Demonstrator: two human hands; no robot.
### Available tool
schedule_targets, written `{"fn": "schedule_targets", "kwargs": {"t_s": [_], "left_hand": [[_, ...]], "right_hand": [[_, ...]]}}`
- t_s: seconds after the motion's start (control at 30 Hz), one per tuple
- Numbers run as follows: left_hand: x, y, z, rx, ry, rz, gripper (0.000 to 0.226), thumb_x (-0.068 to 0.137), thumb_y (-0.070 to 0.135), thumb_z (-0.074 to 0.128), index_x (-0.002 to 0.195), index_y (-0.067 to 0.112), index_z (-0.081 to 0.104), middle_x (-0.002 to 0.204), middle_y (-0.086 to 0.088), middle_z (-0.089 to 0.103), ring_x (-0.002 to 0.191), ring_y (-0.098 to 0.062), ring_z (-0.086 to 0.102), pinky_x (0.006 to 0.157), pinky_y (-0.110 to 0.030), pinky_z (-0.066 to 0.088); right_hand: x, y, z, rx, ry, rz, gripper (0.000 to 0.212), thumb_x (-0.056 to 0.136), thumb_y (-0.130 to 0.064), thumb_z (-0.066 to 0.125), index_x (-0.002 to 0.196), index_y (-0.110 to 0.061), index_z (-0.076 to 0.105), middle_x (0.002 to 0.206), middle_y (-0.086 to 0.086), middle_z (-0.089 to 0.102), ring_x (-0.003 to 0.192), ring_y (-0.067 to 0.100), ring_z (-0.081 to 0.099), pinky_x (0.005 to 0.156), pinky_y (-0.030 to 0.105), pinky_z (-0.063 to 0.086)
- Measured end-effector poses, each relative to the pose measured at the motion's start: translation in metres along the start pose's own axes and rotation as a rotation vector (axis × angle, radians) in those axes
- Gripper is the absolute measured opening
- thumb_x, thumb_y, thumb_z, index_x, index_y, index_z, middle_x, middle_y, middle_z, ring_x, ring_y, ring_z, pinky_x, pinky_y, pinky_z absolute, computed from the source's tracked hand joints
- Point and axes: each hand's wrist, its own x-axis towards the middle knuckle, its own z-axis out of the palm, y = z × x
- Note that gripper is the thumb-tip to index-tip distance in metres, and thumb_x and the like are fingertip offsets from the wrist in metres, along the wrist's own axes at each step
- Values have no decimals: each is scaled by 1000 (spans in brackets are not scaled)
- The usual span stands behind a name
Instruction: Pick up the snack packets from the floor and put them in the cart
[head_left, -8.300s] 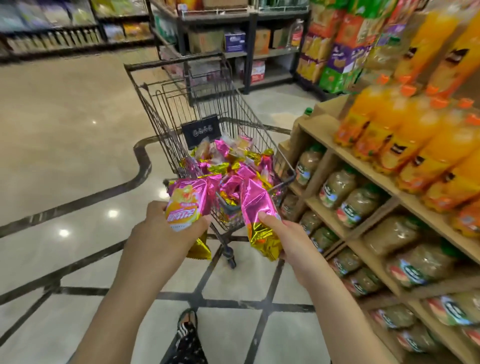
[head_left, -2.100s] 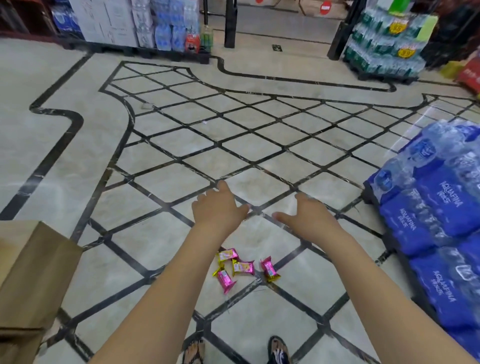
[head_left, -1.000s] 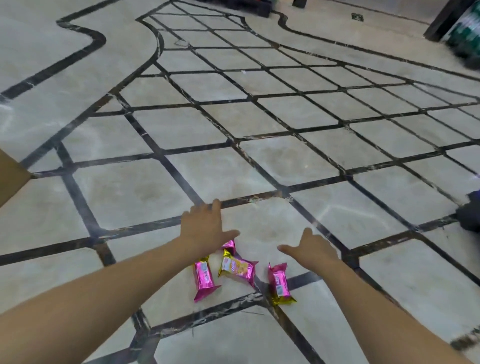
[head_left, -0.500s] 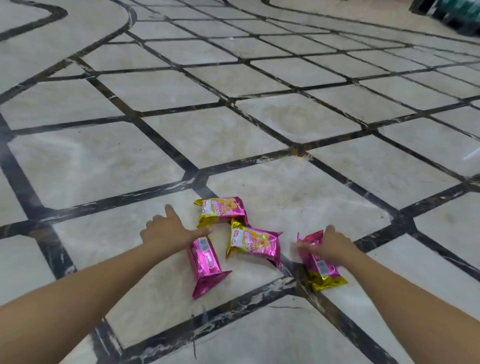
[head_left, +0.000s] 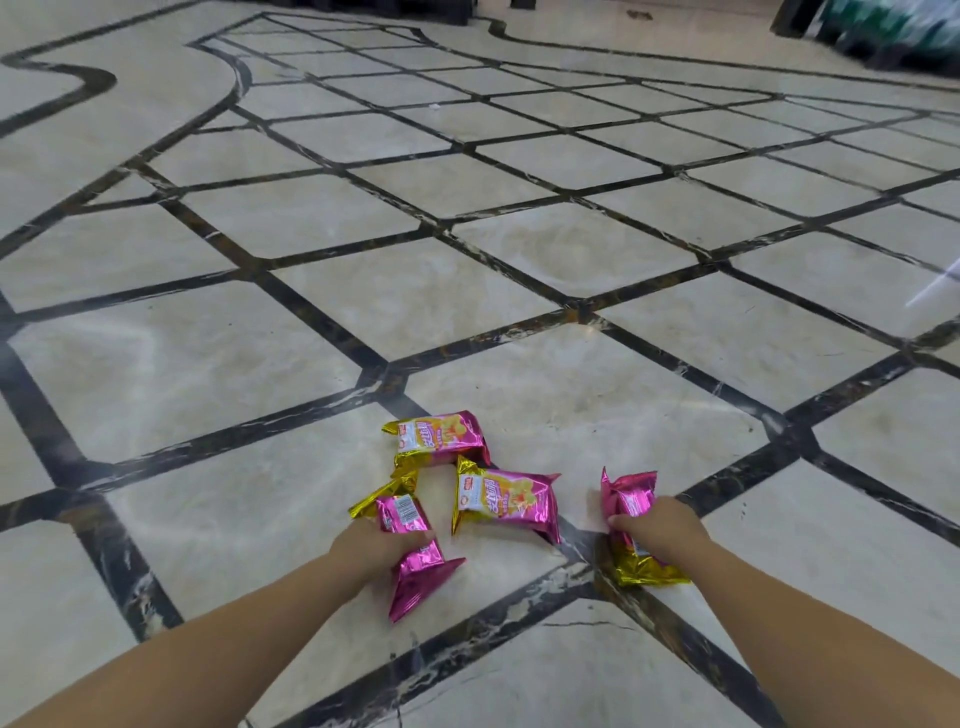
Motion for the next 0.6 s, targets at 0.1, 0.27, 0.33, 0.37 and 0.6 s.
{"fn": "schedule_targets", "kwargs": {"t_s": [0.1,0.27,0.33,0.37,0.6], "left_hand": [[-4,-1,3,-61,12,11,39,86,36,72,108,9,53,80,1,54,65,-9,48,53,-22,38],[-2,-10,5,-90,78,4,37,87,30,73,103,0,59,67,0,49,56,-10,45,43,-21,30],[-2,-14,7,-76,101,-3,39,86,32,74,102,-2,61,67,-3,49,57,-13,45,44,-24,29],[-1,-15,9,-86,106,-8,36,86,33,74,98,2,59,69,-3,51,59,-15,47,45,-25,31],[6,-8,18,-327,76,-72,41,80,24,80,91,3,47,73,-11,58,60,-20,57,48,-28,42]], "right_hand": [[-2,0,-1,18,7,-8,38,88,-47,64,71,-17,48,71,-1,53,63,8,49,50,21,33],[4,-3,-20,86,61,1,39,84,-50,67,75,-13,55,70,1,55,64,13,52,51,25,36],[5,-2,-20,130,67,9,41,83,-49,68,71,-13,53,68,2,55,62,13,52,51,26,35],[4,-2,-19,132,60,16,41,82,-50,69,71,-14,53,68,2,55,63,13,53,51,26,36],[6,-4,-22,158,13,28,42,80,-55,69,77,-17,52,72,0,57,69,15,57,59,25,43]]}}
